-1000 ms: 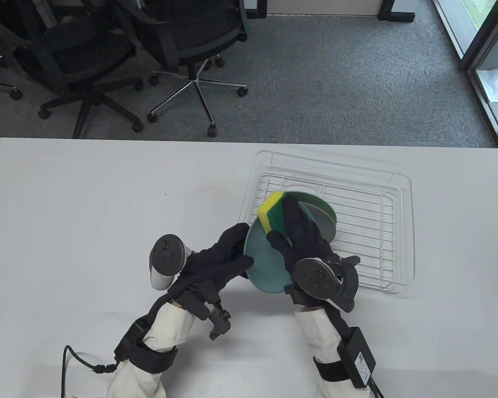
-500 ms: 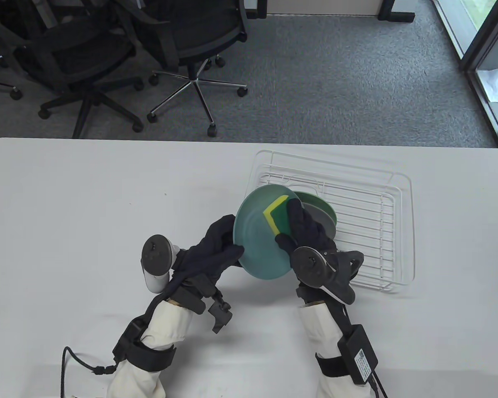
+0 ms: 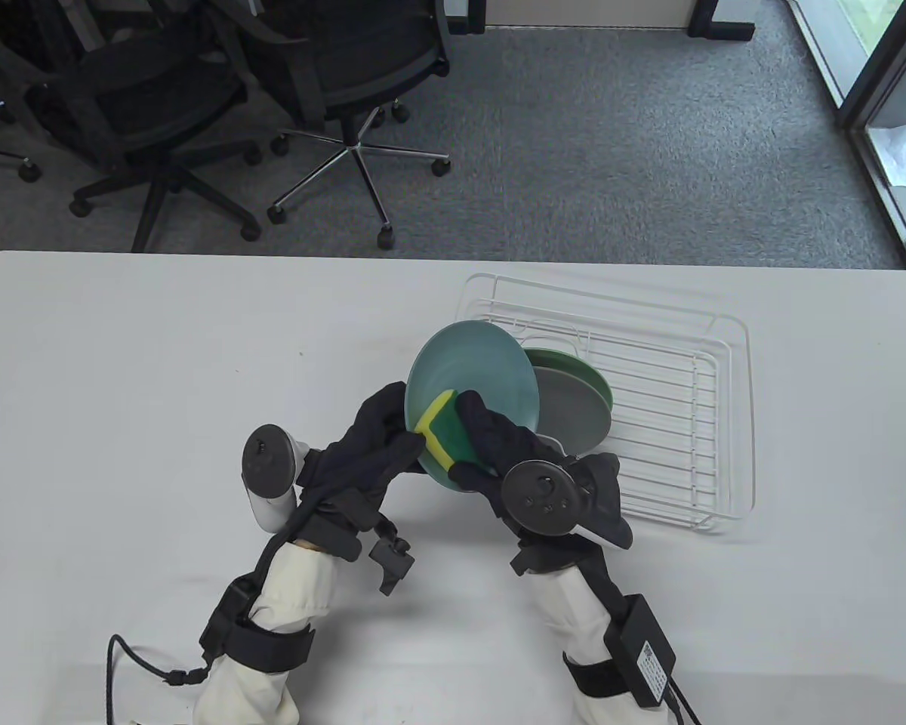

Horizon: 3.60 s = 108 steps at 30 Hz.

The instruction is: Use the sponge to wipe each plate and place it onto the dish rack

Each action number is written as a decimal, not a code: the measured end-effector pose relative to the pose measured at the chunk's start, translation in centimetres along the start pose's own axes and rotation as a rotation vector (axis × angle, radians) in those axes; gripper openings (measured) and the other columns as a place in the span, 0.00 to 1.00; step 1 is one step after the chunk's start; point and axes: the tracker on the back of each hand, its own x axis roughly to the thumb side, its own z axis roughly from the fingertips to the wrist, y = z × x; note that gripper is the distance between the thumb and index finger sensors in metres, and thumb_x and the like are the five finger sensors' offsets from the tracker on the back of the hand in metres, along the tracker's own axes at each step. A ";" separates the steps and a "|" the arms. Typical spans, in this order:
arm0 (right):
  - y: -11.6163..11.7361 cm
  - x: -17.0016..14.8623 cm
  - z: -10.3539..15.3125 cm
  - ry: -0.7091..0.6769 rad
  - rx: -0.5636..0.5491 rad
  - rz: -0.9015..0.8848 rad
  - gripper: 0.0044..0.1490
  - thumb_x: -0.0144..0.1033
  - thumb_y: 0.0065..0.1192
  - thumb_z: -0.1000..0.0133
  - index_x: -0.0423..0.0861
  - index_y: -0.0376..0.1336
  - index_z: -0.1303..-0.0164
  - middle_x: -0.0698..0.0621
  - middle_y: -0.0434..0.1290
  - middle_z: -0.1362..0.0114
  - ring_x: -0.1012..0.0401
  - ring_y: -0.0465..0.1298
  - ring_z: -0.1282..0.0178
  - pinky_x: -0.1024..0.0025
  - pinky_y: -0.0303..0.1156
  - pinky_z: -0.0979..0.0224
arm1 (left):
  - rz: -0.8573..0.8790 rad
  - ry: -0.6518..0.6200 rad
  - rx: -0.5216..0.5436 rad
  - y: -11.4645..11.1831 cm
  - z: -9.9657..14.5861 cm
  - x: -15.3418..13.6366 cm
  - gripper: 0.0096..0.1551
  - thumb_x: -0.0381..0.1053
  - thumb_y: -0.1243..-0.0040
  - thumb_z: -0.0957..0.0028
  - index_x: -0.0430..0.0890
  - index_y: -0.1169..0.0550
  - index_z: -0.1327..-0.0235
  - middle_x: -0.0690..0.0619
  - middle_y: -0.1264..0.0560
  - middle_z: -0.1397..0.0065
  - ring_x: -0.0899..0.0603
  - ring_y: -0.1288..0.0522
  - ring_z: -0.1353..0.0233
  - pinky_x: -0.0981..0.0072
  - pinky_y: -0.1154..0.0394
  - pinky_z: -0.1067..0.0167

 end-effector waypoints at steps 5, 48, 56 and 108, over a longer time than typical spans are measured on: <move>0.0 -0.5 0.2 0.053 -0.124 0.022 0.47 0.46 0.62 0.40 0.43 0.48 0.14 0.36 0.70 0.23 0.43 0.76 0.34 0.52 0.77 0.36 | -0.013 0.013 -0.072 -1.1 -0.2 -0.1 0.41 0.43 0.40 0.39 0.27 0.43 0.20 0.24 0.33 0.27 0.25 0.24 0.34 0.54 0.15 0.47; 1.7 -2.7 -0.1 0.130 -0.140 0.059 0.52 0.43 0.60 0.38 0.35 0.39 0.14 0.29 0.65 0.22 0.38 0.73 0.33 0.47 0.74 0.34 | -0.100 -0.013 -0.117 -0.7 -0.2 0.6 0.42 0.43 0.37 0.41 0.27 0.41 0.21 0.24 0.33 0.27 0.25 0.23 0.35 0.54 0.15 0.46; 2.3 -2.1 -0.6 0.030 0.077 -0.040 0.52 0.44 0.61 0.38 0.35 0.42 0.13 0.30 0.67 0.23 0.40 0.75 0.34 0.48 0.74 0.34 | -0.024 0.025 0.075 1.2 0.2 -0.3 0.44 0.44 0.37 0.41 0.24 0.42 0.23 0.25 0.32 0.28 0.26 0.23 0.35 0.55 0.14 0.47; 0.0 -4.9 1.0 0.085 -0.368 -0.739 0.41 0.39 0.45 0.28 0.40 0.34 0.13 0.28 0.55 0.16 0.37 0.67 0.27 0.50 0.72 0.28 | 0.215 0.372 0.222 3.4 1.1 -5.1 0.30 0.38 0.43 0.39 0.17 0.29 0.36 0.36 0.16 0.56 0.48 0.13 0.68 0.83 0.14 0.80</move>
